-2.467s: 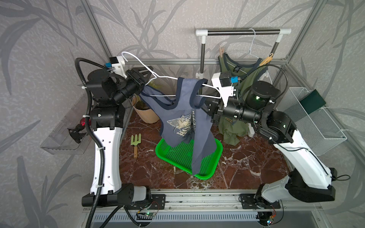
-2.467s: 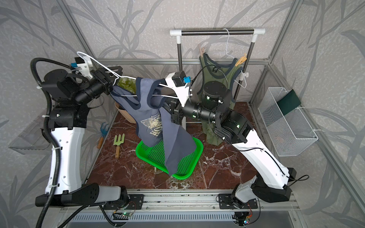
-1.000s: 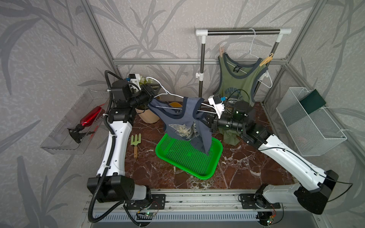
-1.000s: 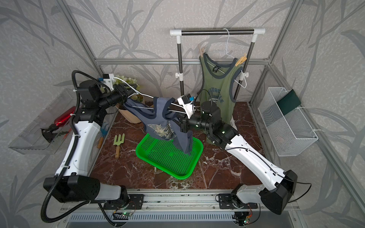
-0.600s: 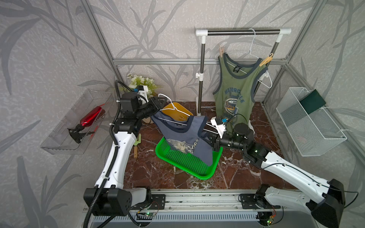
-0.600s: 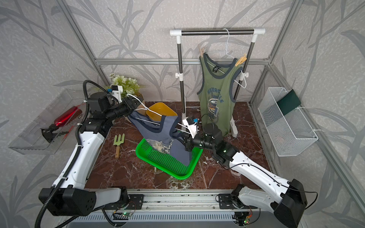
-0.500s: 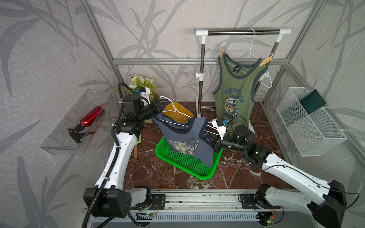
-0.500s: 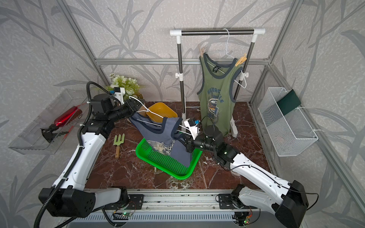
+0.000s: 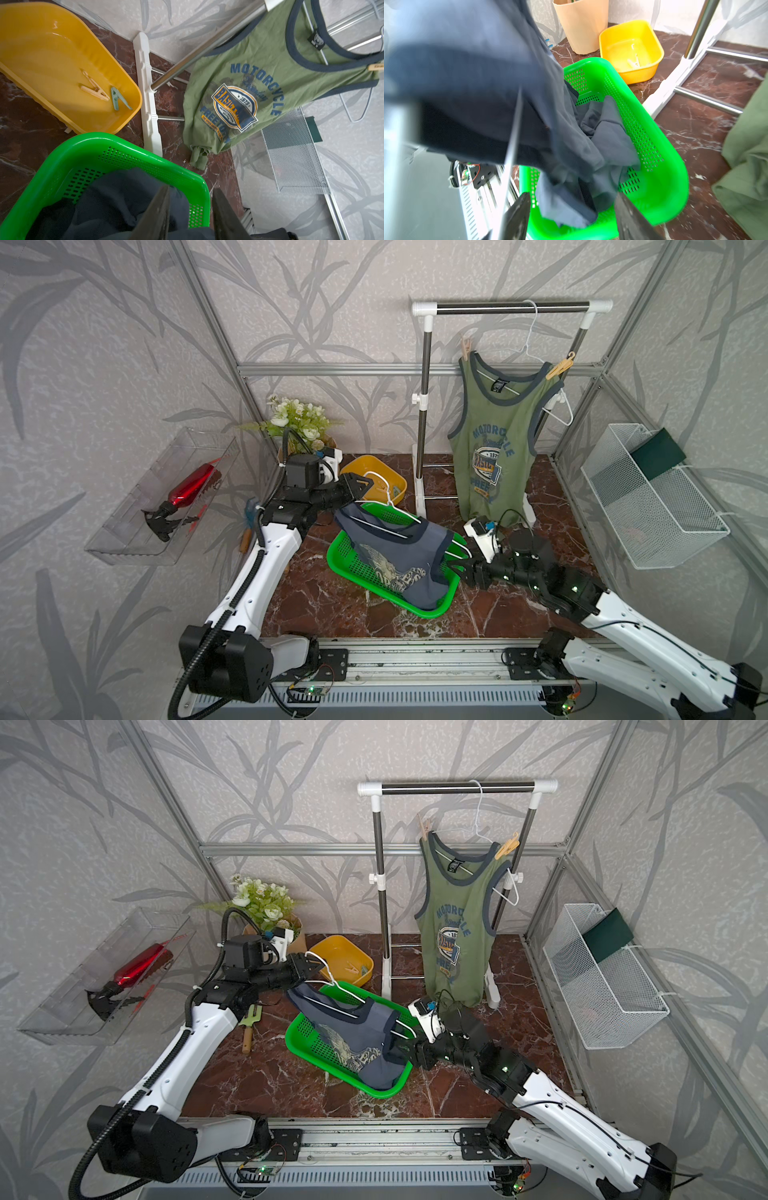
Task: Remove the clothespins securing tank tops to the hanger
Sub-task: Remove the tank top from the hanger.
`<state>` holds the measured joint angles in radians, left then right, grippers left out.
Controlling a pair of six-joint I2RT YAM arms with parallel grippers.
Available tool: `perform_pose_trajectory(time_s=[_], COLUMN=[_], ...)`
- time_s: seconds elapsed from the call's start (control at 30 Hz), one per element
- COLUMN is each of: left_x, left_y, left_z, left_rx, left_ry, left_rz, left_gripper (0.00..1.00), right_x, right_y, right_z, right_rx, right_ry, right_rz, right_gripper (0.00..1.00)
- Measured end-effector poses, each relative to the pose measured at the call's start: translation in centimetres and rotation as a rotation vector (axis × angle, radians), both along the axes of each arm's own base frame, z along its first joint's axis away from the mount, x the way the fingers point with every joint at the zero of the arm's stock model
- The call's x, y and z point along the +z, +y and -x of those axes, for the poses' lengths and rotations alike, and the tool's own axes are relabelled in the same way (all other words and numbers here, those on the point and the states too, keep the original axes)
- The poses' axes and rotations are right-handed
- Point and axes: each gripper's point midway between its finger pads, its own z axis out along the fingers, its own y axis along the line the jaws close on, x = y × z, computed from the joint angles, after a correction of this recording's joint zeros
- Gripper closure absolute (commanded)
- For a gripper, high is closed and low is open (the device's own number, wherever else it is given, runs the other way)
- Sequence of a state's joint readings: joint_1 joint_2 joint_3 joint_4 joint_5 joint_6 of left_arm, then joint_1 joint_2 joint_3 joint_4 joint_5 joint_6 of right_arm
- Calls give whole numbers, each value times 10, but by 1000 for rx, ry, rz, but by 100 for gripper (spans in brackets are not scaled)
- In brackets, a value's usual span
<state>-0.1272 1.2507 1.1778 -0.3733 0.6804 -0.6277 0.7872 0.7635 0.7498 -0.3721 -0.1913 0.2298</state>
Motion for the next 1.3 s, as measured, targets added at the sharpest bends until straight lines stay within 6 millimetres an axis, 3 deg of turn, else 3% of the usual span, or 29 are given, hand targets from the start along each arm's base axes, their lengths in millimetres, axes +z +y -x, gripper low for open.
perform_pose_trajectory(time_s=[0.17, 0.3, 0.4, 0.6, 0.8, 0.9, 1.03, 1.2, 1.3], left_x=[-17, -25, -29, -35, -40, -44, -46, -50, -54], left_y=[2, 5, 7, 11, 13, 13, 14, 15, 16], left_z=[7, 10, 11, 12, 11, 10, 9, 8, 5], left_rx=[-19, -16, -14, -6, 5, 7, 10, 14, 18], left_ry=[36, 50, 57, 64, 77, 88, 95, 100, 107], left_rz=[-46, -87, -109, -141, -161, -167, -171, -181, -190], left_gripper=[100, 100, 100, 100, 100, 100, 100, 100, 100], right_x=[7, 13, 20, 24, 33, 43, 61, 82, 75], right_y=[-22, -25, -14, 28, 63, 67, 55, 56, 74], right_z=[13, 15, 10, -10, -7, -5, -3, 1, -5], right_rx=[-26, -23, 8, 98, 205, 222, 195, 208, 233], right_ry=[-18, -18, -11, 1, -21, -56, -117, -144, -133], right_rz=[25, 47, 59, 61, 49, 51, 44, -4, 1], right_gripper=[27, 26, 26, 29, 32, 33, 33, 44, 72])
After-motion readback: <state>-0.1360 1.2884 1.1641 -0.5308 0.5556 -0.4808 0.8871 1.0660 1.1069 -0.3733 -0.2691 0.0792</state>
